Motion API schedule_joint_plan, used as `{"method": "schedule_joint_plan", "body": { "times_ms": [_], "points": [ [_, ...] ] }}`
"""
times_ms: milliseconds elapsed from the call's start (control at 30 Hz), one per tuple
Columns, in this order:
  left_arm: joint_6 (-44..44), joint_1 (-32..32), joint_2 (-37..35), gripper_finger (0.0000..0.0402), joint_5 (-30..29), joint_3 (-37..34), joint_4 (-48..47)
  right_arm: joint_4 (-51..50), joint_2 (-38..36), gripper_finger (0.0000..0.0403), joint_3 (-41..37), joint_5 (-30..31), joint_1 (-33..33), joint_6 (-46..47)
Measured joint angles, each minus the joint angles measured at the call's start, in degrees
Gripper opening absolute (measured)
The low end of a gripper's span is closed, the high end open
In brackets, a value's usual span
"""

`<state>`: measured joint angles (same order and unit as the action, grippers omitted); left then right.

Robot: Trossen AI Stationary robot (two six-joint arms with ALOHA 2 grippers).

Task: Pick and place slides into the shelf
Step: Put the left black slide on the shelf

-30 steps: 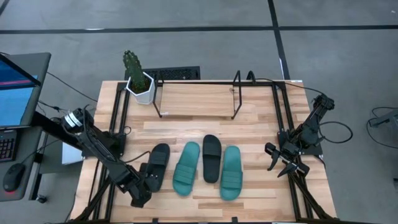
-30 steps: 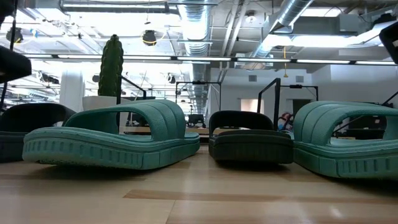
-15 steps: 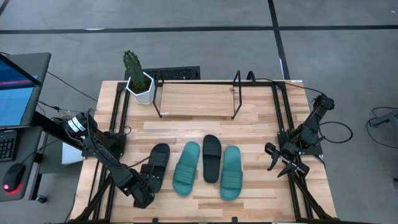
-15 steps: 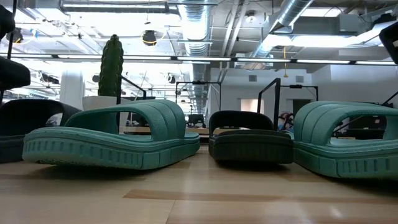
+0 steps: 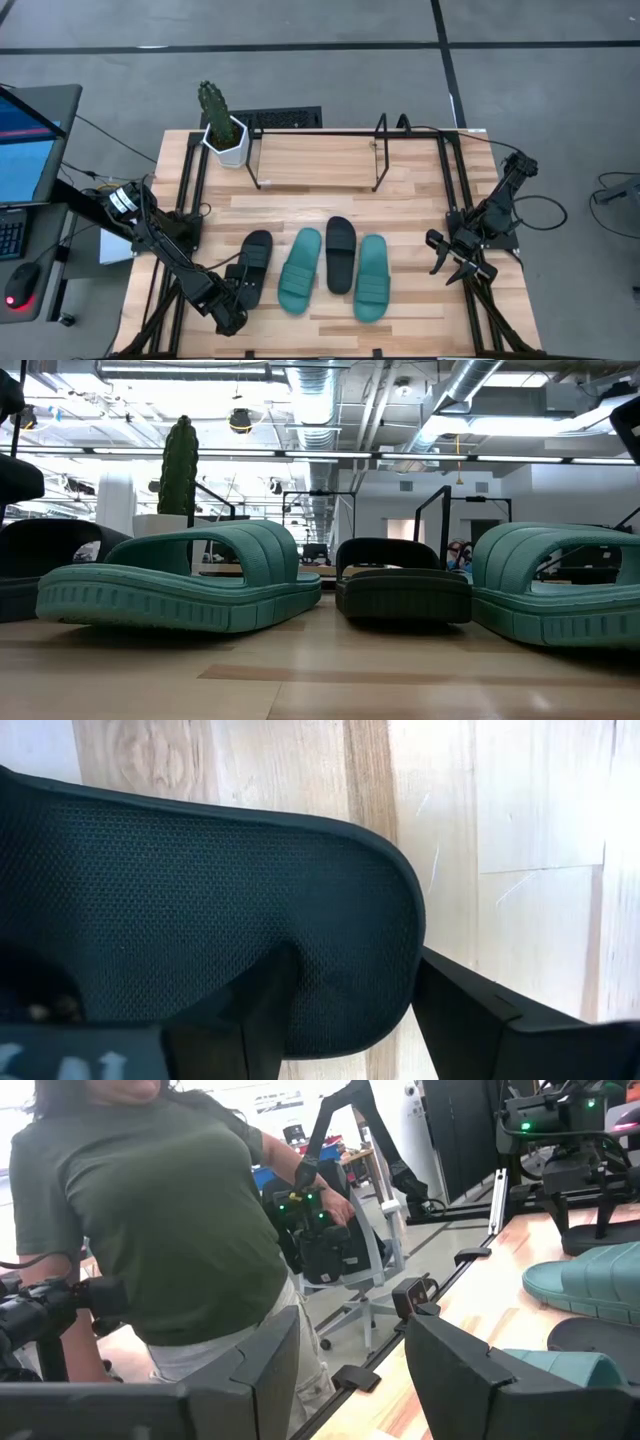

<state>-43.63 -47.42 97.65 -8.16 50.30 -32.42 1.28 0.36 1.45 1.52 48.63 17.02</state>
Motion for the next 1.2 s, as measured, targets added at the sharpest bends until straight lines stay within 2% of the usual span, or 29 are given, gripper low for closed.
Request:
{"method": "schedule_joint_plan", "body": {
  "times_ms": [200,367,467,667,733,933,1200],
  "points": [
    [0.30,0.00,0.56,0.0181,-0.74,-0.03,0.20,-0.02,0.00,0.0169,0.00,0.00,0.01,0.00],
    [0.12,0.10,0.92,0.0173,0.90,0.07,0.30,-0.04,0.00,0.0169,0.00,0.00,0.00,0.00],
    [-1.89,0.17,0.92,0.0144,1.01,0.07,0.43,-0.25,0.00,0.0169,0.00,0.00,-0.01,0.00],
    [-7.31,0.71,0.92,0.0043,1.97,0.13,0.87,-1.17,0.00,0.0169,-0.01,0.00,-0.01,0.00],
    [-9.45,0.76,0.92,0.0023,2.29,0.13,1.00,-1.07,0.00,0.0169,0.00,0.00,-0.01,0.00],
    [-14.70,0.76,0.13,0.0007,2.29,0.11,1.13,-1.05,-0.01,0.0169,-0.01,0.00,0.00,0.00],
    [-14.10,0.85,1.04,0.0002,2.08,5.58,-4.40,-1.05,0.00,0.0169,-0.01,0.00,0.00,0.00]
  ]
}}
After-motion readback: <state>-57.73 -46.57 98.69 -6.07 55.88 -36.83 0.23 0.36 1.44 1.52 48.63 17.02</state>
